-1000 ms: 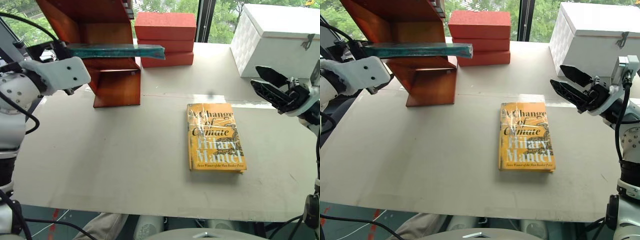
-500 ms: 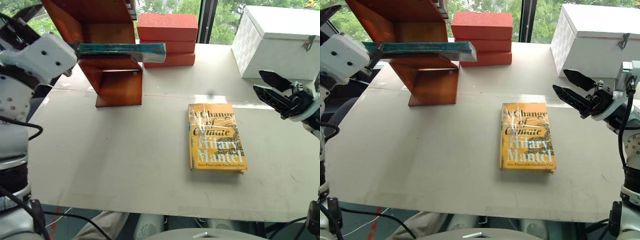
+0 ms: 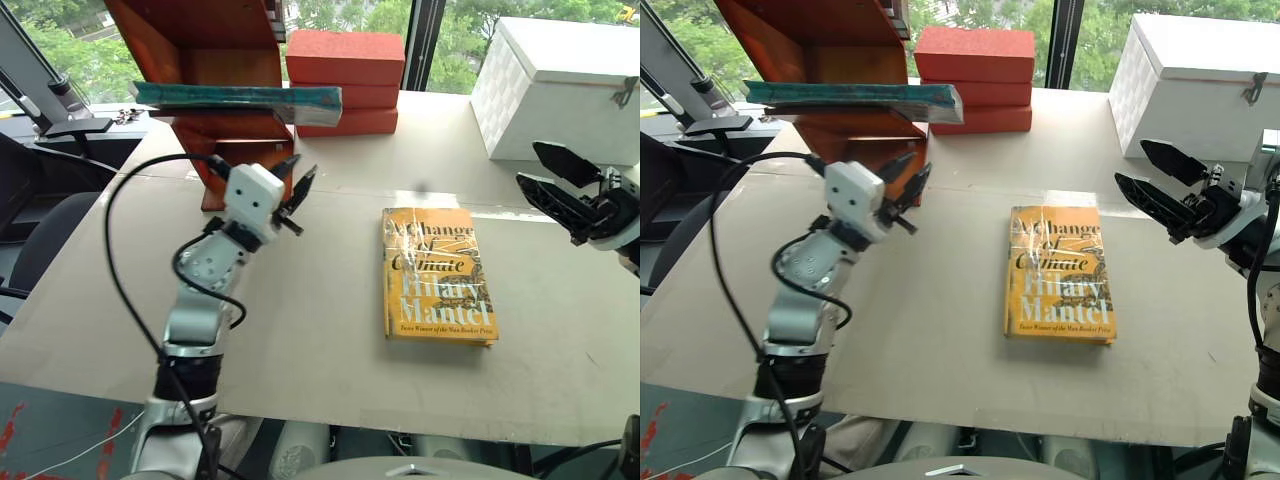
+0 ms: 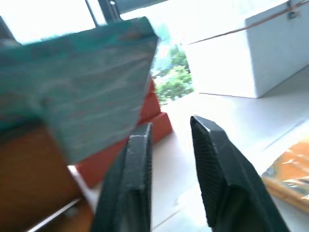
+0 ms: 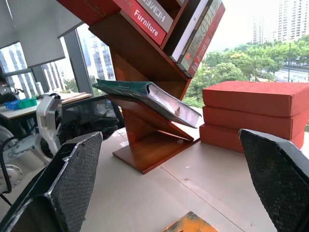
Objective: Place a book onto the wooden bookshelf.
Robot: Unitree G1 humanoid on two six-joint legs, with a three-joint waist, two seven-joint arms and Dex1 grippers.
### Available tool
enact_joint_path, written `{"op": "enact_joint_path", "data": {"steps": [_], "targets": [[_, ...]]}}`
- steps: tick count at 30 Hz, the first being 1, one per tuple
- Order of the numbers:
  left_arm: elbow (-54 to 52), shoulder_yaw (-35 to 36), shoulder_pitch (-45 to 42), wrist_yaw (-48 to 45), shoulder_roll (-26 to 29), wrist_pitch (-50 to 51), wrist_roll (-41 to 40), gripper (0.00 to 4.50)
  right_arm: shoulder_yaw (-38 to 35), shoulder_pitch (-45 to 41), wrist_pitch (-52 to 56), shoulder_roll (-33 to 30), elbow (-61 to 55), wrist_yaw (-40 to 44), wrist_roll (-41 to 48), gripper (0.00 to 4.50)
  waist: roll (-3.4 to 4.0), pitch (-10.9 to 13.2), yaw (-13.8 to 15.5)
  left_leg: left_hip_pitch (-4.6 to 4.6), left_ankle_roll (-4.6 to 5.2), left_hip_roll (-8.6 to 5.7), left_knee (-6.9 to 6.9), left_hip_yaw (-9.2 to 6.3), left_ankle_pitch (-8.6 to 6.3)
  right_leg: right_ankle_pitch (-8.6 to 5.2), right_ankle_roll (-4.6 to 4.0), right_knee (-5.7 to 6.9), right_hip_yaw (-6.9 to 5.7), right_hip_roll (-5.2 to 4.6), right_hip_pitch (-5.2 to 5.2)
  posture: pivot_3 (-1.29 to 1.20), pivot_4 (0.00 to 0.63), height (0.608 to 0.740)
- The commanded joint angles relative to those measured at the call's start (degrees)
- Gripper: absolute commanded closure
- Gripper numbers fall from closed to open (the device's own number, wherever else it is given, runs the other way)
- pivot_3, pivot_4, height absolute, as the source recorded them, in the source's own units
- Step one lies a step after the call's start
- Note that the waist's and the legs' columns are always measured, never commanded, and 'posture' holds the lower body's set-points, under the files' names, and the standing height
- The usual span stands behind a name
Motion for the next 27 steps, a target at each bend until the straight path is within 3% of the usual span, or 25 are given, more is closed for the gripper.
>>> {"op": "enact_joint_path", "data": {"steps": [1, 8, 12, 20, 27], "targets": [[16.57, -3.13, -7.48, -0.17, -6.49, -6.02, -0.04, 4.47, -2.61, -0.16, -1.2, -1.2, -3.34, -1.02, 1.08, 0.0, 0.01, 0.0, -0.05, 0.0, 0.01, -0.02, 0.01, 0.0, 0.0, 0.0, 0.01, 0.0, 0.0, 0.0, 0.0, 0.0, 0.15, 0.718], [48.94, -2.76, -26.2, 12.22, -15.48, -23.7, 6.15, 4.47, -2.88, -0.1, -0.34, -1.6, -5.29, -2.82, 2.3, 0.0, -0.02, 0.01, -0.24, -0.08, 0.21, 0.0, -0.02, -0.04, -0.11, 0.03, 0.05, -0.07, -0.03, 0.06, -0.05, 0.0, 0.15, 0.718], [59.05, -4.21, -34.86, 29.78, -16.16, -29.37, 15.1, 4.47, -3.01, 0.11, -0.1, -1.69, -5.81, -3.1, 2.77, 0.0, -0.05, 0.03, -0.17, -0.13, 0.2, -0.01, -0.09, -0.04, -0.11, 0.04, 0.08, -0.2, -0.07, 0.04, -0.05, 0.0, 0.15, 0.718], [67.21, -7.05, -41.51, 54.26, -14.95, -28.63, 26.23, 4.47, -3.29, 0.35, 2.59, -2.17, -7.54, -2.26, 8.92, 0.0, -0.05, 0.03, -0.16, -0.16, 0.21, -0.02, -0.12, -0.06, -0.12, 0.06, 0.12, -0.25, -0.13, -0.06, -0.06, 0.0, 0.15, 0.718], [68.45, -6.25, -41.87, 62.55, -15.26, -25.02, 26.79, 4.47, -2.57, 0.16, 2.66, -2.78, -7.53, -2.5, 9.06, 0.0, -0.05, 0.03, -0.16, -0.17, 0.13, -0.03, -0.11, -0.06, -0.08, 0.06, 0.13, -0.22, -0.17, -0.1, -0.06, 0.0, 0.15, 0.718]]}}
